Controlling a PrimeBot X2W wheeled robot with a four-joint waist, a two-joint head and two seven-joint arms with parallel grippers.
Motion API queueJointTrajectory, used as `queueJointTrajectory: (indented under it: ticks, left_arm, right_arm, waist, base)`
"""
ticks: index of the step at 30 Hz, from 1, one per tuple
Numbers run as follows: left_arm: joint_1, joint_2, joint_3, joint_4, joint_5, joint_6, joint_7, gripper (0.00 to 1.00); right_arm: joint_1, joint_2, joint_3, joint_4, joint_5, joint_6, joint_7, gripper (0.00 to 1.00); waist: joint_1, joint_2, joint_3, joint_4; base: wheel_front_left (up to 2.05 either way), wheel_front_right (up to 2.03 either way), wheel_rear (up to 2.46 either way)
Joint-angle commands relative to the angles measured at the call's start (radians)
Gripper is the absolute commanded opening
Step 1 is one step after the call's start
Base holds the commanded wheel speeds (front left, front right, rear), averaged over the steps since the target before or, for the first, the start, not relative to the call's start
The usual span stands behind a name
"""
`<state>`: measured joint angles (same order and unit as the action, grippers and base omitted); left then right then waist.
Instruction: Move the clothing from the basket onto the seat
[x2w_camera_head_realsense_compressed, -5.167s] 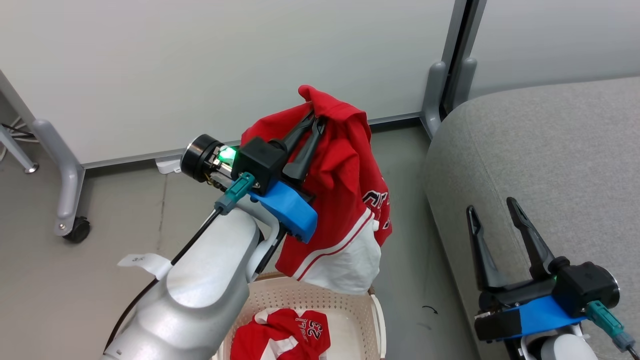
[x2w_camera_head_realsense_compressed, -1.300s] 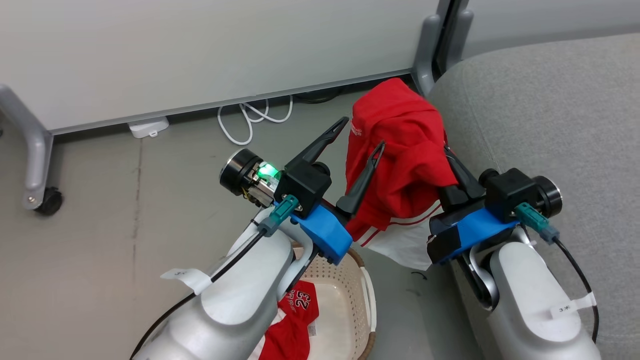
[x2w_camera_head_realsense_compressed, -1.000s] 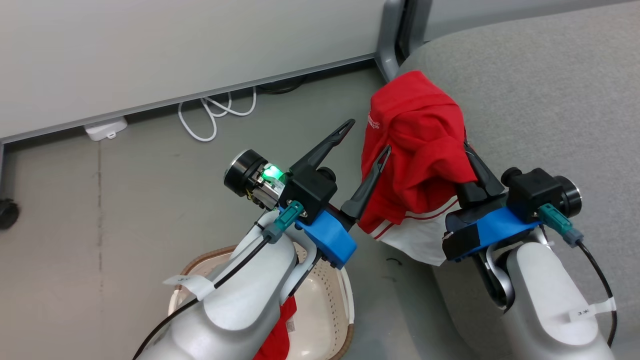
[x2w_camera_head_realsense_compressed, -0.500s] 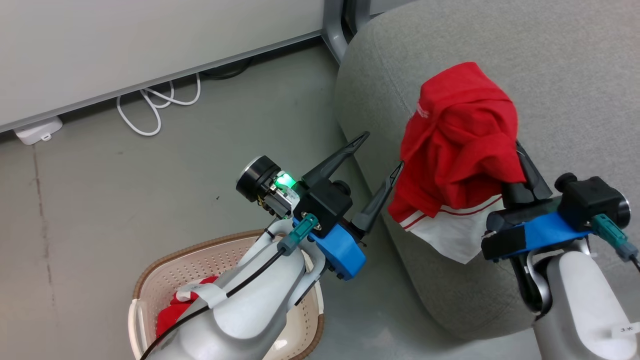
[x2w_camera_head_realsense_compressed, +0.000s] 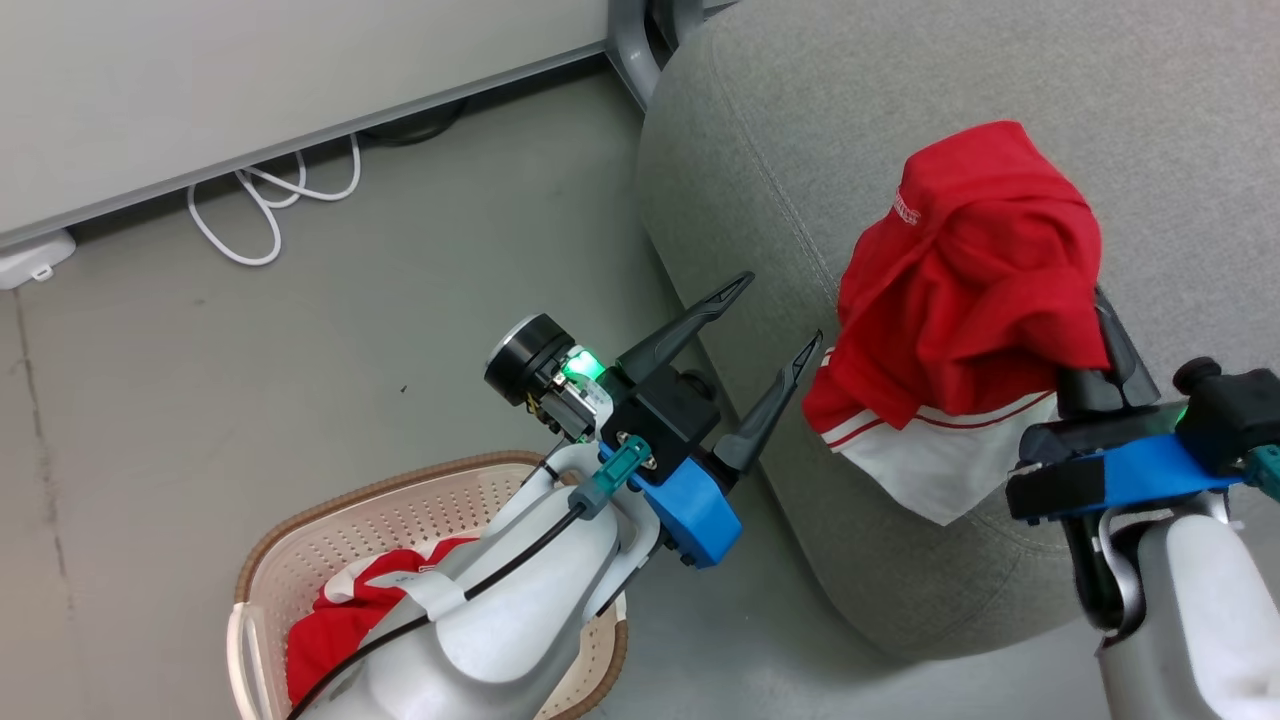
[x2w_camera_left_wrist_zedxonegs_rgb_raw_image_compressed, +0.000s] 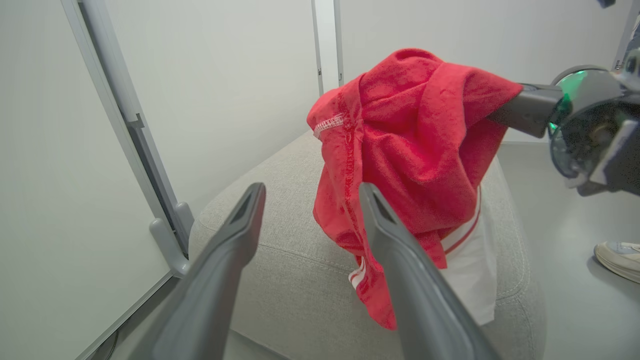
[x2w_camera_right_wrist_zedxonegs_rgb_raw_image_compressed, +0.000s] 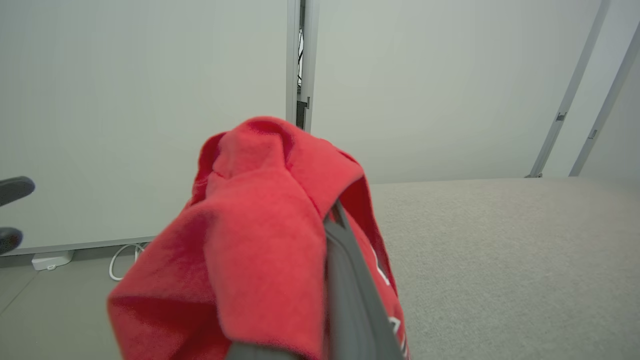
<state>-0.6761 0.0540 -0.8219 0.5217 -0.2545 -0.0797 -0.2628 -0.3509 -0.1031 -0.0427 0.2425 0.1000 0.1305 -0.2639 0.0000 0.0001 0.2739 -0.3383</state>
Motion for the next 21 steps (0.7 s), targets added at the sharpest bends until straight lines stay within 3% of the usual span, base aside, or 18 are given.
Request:
queueJointTrajectory:
  ticks: [1,8,13,21]
  left_arm:
    - [-0.001,0.001,0.003,0.002,0.004,-0.001,-0.003,1.0]
    - [-0.039,0.002,0.001,0.009,0.025,-0.003,-0.003,1.0]
    - [-0.088,0.006,-0.014,0.03,0.049,-0.007,-0.002,1.0]
    - [-0.19,0.004,-0.037,0.044,0.082,-0.007,0.0,1.0]
  right_arm:
    - [-0.02,0.001,-0.007,-0.011,0.001,0.0,-0.001,0.0]
    - [-0.146,-0.026,-0.055,-0.076,0.012,0.0,-0.001,0.0]
    - [-0.293,-0.09,-0.123,-0.12,0.028,0.0,-0.001,0.0]
    - [-0.478,-0.217,-0.253,-0.079,0.043,0.0,-0.001,0.0]
  waist:
    - [0.0,-0.0001,0.006,-0.003]
    - [0.0,-0.0001,0.059,-0.004]
    - [0.0,-0.0001,0.152,0.006]
    - [0.0,-0.0001,0.307,0.038]
  base:
    - [0.0,0.0,0.0]
    - [0.0,0.0,0.0]
    - [0.0,0.0,0.0]
    - [0.0,0.0,0.0]
